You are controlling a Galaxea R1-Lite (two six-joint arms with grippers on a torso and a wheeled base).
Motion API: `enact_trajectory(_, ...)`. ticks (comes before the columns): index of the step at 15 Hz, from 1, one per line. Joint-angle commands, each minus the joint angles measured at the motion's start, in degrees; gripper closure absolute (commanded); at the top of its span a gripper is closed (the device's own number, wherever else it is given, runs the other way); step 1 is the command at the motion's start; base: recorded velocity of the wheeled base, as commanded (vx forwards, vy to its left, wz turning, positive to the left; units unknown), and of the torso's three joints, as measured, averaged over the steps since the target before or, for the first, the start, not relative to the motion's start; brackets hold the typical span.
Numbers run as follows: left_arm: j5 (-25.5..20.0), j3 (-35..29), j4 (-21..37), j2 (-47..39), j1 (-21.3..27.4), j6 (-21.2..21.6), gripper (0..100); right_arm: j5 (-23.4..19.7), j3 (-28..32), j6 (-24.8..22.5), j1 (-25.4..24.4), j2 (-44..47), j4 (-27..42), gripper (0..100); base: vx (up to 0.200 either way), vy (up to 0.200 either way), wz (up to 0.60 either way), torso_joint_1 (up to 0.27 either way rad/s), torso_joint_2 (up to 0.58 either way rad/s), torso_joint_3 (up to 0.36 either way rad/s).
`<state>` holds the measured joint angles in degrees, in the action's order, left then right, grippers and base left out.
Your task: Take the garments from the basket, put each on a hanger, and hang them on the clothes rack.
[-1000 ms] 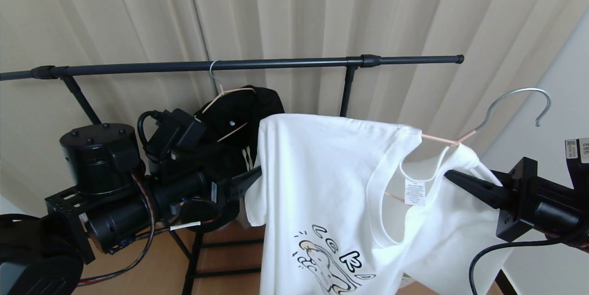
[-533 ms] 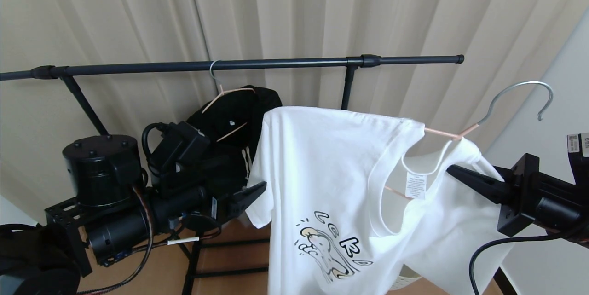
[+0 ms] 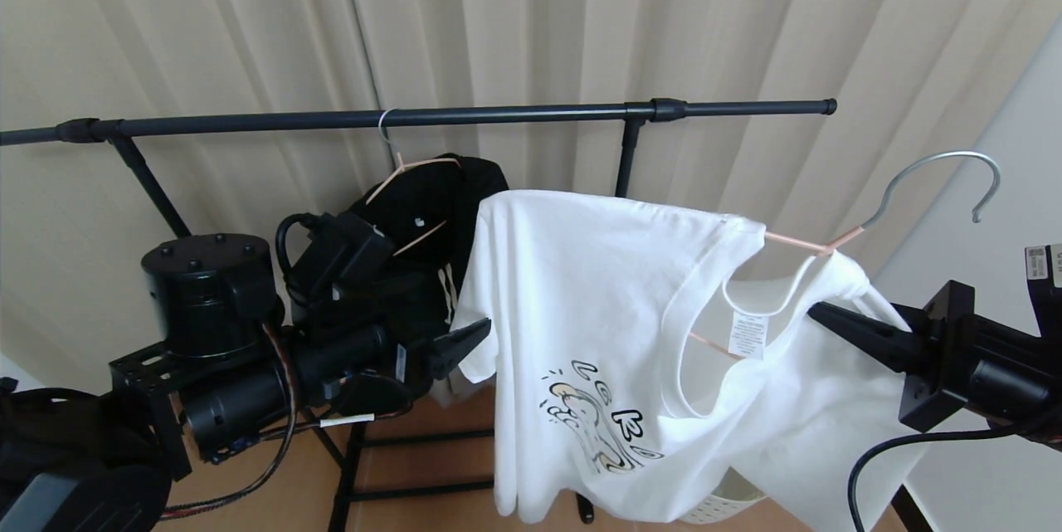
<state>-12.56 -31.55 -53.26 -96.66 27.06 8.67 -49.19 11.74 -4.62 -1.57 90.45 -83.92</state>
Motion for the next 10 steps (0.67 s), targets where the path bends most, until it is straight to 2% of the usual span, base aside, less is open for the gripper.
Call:
enact_trajectory(1,0.1,-1.5,0.0,-2.4,1.1,-0.1,0,0.0,-0.1,0.0,-0.1,-0.3,0.0,100,0.000,0.000,0.00,0.000,0.00,0.000)
enact_trajectory(5,1.0,-3.4,0.0,-4.0,1.3,-0.1,0,0.0,-0.1,0.0,-0.1,-1.1,0.1,100,0.000,0.000,0.00,0.000,0.00,0.000)
enact_trajectory(6,1.7,-3.6,0.0,-4.0,1.3,-0.1,100,0.0,-0.1,0.0,-0.1,-1.2,0.1,100,0.000,0.000,0.00,0.000,0.00,0.000)
enact_trajectory(10,2.1,-3.5,-0.1,-3.3,0.9,-0.1,100,0.0,-0.1,0.0,-0.1,-1.2,0.1,100,0.000,0.000,0.00,0.000,0.00,0.000)
